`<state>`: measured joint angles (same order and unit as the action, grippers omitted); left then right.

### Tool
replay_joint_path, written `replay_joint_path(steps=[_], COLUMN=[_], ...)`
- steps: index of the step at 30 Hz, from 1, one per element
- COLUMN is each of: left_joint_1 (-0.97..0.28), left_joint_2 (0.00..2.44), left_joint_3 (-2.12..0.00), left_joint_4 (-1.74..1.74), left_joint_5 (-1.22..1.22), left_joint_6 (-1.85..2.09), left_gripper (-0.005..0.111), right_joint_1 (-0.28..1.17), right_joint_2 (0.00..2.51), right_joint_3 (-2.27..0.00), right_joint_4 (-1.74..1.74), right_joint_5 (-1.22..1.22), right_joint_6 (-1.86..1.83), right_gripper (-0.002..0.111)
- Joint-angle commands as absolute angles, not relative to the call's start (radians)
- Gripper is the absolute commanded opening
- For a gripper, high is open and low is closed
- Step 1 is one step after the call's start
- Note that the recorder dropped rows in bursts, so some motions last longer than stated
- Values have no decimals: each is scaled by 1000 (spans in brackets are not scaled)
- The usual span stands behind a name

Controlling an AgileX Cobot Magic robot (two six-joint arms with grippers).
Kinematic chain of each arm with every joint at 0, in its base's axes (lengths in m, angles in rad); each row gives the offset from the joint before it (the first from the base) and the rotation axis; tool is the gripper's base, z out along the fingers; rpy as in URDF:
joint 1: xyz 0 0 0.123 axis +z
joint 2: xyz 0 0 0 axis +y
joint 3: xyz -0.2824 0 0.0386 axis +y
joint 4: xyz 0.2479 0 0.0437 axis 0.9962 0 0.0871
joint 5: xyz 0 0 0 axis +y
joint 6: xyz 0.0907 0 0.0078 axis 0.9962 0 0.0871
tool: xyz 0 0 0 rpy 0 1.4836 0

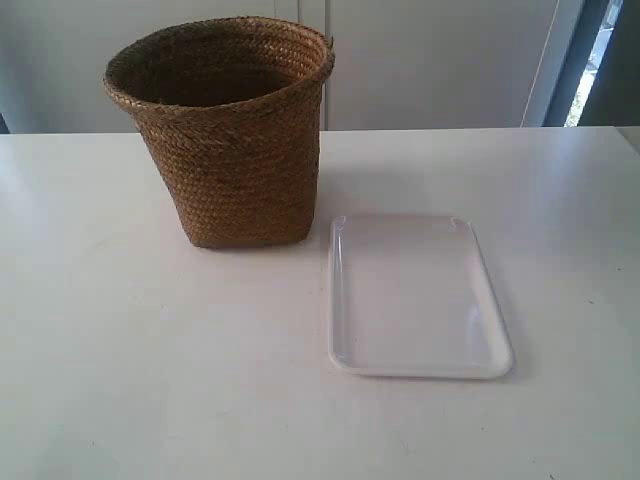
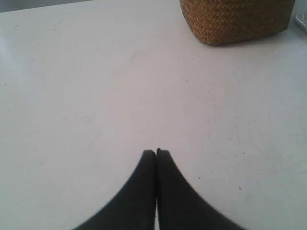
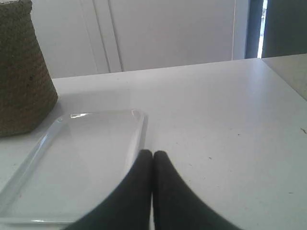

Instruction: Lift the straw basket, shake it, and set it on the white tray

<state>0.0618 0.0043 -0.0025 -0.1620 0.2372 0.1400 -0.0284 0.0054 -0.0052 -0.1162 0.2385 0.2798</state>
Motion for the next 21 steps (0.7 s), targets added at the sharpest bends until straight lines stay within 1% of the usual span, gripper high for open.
replay_joint_path(steps=[1,5,9,11,13,15,17,18,19,21], left_joint_1=[56,56,56,56,56,56,56,56,56,56], left_joint_2=[0,0,0,0,0,0,0,0,0,0], left_joint_3=[0,0,0,0,0,0,0,0,0,0], left_joint_4=[-170,-169,-135,-306,-469,-511,-504,-496,-496,-496], left_joint_5=[229,184,60,-60,-76,-90,-190,-232,-268,-276], left_joint_6=[139,139,121,-66,-274,-455,-466,-469,-471,-455], left_gripper=[0,0,0,0,0,0,0,0,0,0], right_joint_1=[-30,-30,-30,-30,-30,-30,-30,-30,-30,-30], right_joint_2=[0,0,0,0,0,0,0,0,0,0], right_joint_3=[0,0,0,0,0,0,0,0,0,0], right_joint_4=[-124,-131,-134,-129,-129,-129,-129,-117,-92,-92], right_joint_5=[239,239,213,-6,-315,-592,-776,-848,-870,-781], right_joint_6=[284,268,267,294,296,296,296,259,251,406], right_gripper=[0,0,0,0,0,0,0,0,0,0])
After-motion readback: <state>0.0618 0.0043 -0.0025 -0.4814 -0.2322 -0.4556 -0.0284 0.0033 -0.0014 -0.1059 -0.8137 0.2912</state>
